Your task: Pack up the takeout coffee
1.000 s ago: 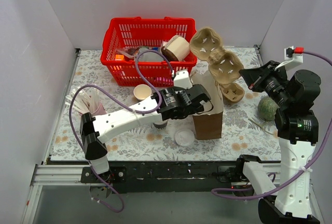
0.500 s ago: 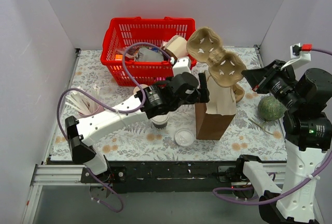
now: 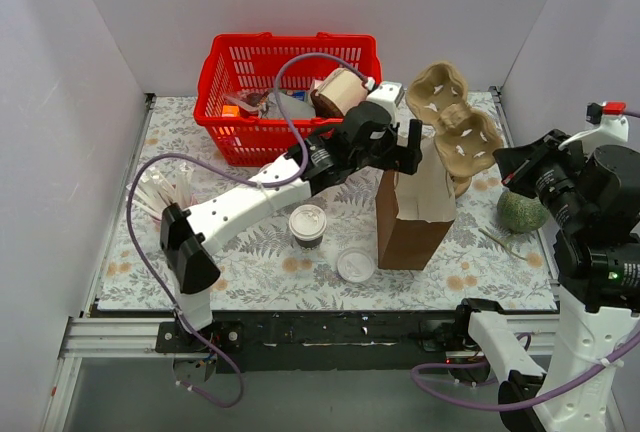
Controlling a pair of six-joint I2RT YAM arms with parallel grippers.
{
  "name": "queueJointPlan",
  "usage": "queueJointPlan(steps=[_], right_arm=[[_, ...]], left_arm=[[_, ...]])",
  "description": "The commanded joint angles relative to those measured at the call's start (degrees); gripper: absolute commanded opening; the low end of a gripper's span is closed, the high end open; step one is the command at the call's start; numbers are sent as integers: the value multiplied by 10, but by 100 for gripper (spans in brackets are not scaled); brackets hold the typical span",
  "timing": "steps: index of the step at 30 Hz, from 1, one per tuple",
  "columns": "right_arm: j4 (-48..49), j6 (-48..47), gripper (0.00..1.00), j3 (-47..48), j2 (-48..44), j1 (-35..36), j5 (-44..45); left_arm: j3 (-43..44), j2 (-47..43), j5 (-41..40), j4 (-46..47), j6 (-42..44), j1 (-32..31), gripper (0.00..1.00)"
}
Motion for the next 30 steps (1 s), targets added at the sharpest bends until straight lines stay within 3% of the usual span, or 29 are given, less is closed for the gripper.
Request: queueJointPlan(steps=[1, 4, 5, 11, 12, 18, 19, 23, 25, 27, 30], right_arm=[[12, -7, 1, 13, -10, 2, 85], [13, -10, 1, 16, -11, 3, 90], [13, -12, 1, 17, -11, 3, 90], [11, -33, 1, 32, 19, 30, 20], [13, -35, 1, 32, 23, 45, 6], [-4, -53, 1, 81, 65, 121, 16], [-14, -56, 1, 93, 83, 135, 22], [-39, -62, 1, 129, 113, 196, 68], [-58, -62, 1, 153, 122, 220, 132], [-76, -62, 1, 166, 123, 234, 183], [-75, -72, 1, 154, 114, 235, 193]], left_arm=[[95, 47, -37, -52, 66, 1, 98], [139, 82, -77, -105, 63, 1, 90], [143, 85, -96, -114, 55, 1, 80], [89, 49, -130, -138, 25, 1, 44], [88, 44, -135, -145, 3, 1, 33], [65, 3, -169, -175, -70, 1, 10], [75, 6, -195, -214, -112, 1, 0], [125, 27, -264, -312, -188, 1, 0], [150, 32, -294, -365, -222, 1, 0], [152, 24, -308, -386, -263, 1, 0], [128, 9, -315, -390, -296, 1, 0]])
